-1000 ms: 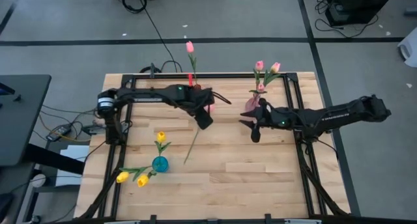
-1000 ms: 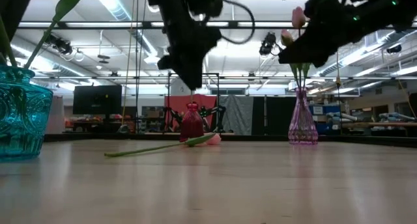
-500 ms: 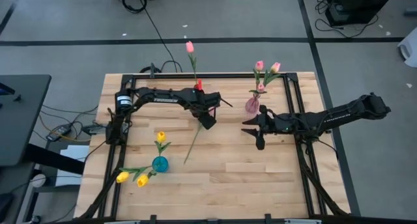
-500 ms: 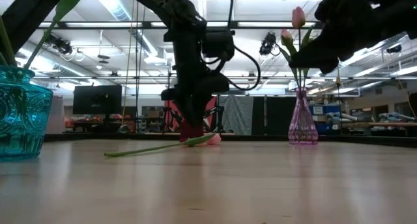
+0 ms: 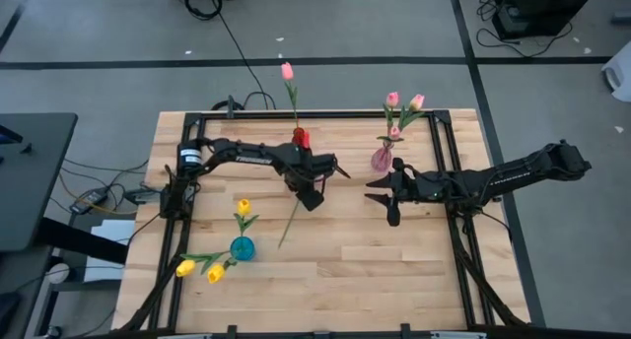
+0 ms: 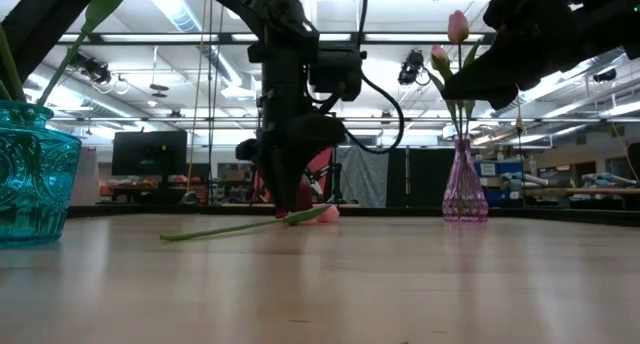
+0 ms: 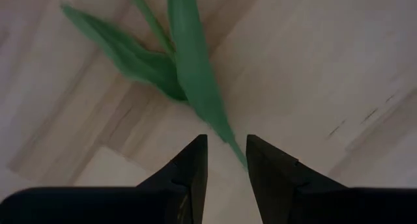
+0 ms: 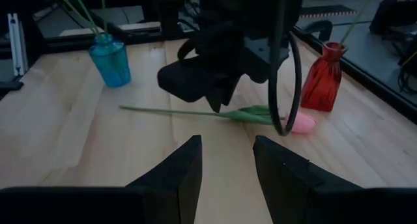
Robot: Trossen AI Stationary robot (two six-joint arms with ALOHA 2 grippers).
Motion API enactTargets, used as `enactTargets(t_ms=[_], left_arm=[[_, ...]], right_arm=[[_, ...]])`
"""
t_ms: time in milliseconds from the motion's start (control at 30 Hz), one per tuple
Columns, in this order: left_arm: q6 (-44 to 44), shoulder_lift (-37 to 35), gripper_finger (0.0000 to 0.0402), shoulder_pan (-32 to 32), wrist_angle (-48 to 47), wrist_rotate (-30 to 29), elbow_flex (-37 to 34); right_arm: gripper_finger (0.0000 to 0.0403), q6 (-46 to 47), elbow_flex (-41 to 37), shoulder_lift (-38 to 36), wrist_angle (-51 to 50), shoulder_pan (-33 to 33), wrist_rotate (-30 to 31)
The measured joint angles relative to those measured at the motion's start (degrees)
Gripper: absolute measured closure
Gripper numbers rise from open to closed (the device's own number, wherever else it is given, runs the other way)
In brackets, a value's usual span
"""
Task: Sort flowers into vase by color
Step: Put the pink tulip into the red vase
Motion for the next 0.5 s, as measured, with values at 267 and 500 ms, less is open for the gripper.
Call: enactTargets(t_ms=[267,500], left_arm=[[-0.3,0.3,0.0291,-0.7,-0.7,-1.2,-0.2],[-0.4,1.4,0.0291,-0.7,3.2,-0.3,-2.6]], right_arm=[[0.0251,-0.2,0.0,0.0,0.6,0.0,-0.7],[0.0251,-0.4,0.0,0.0,0.8,0.0,-1.0]])
